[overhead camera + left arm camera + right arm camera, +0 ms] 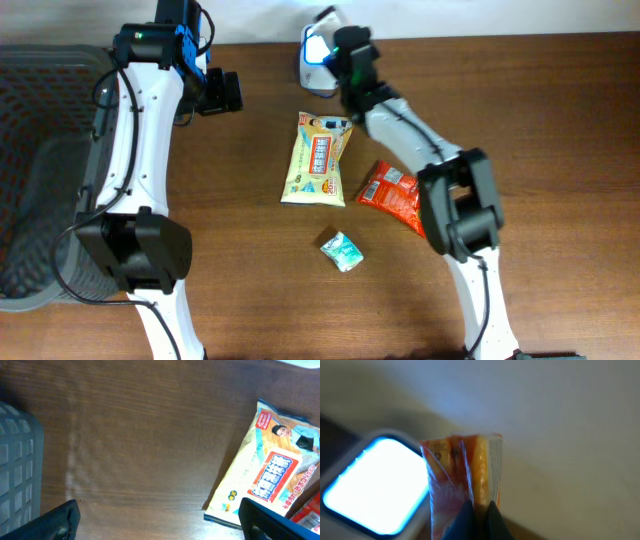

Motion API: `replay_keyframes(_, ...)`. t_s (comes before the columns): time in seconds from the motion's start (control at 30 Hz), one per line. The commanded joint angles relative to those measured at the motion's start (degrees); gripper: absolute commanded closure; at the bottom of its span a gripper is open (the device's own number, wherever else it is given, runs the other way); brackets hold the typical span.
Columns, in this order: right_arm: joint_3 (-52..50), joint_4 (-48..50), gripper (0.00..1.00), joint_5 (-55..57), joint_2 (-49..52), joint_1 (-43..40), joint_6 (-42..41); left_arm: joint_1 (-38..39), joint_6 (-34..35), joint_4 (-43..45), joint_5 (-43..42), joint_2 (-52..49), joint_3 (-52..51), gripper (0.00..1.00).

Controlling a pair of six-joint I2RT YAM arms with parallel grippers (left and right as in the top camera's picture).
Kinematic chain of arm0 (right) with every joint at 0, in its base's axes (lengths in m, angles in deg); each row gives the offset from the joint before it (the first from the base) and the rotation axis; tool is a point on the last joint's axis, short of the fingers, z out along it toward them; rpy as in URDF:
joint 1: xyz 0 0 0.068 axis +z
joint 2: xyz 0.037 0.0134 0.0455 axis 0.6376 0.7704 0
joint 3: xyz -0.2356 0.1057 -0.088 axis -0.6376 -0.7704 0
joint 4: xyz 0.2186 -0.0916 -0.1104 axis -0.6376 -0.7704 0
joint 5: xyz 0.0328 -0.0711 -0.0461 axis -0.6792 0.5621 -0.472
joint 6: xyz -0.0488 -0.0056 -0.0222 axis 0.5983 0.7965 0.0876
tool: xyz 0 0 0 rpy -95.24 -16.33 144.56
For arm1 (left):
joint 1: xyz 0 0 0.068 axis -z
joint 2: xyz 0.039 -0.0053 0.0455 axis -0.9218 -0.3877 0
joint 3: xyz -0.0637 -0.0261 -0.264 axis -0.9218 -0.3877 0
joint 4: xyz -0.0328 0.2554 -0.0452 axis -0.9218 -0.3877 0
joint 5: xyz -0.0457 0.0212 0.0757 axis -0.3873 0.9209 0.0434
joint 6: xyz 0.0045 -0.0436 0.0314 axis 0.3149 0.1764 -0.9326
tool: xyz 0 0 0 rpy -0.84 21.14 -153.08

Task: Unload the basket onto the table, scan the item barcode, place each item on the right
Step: 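Carry the orange tissue pack off the table to the right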

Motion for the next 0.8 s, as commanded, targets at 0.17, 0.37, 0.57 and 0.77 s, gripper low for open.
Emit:
replay_keyframes(0.17,1.4,-36.76,0.96,-8.31,-9.64,-41.97,-36.44,-0.02,0.59,0.0,0.42,0.66,0.52,0.01)
replay_keyframes(0.37,0.31,-42.71,0.89,-9.97,-5.42,-59.54,-36.41,-0.02,0.59,0.0,0.42,0.66,0.52,0.01)
replay_keyframes(0.57,0.72,-49.13,0.06,-9.55,-9.94,-62.23,-36.41,-0.02,0.59,0.0,0.42,0.66,0.52,0.01)
replay_keyframes(0.77,1.49,-73.48,0.01,-37.62,-34.99,-48.22,-32.74,-0.02,0.59,0.0,0.42,0.66,0.52,0.01)
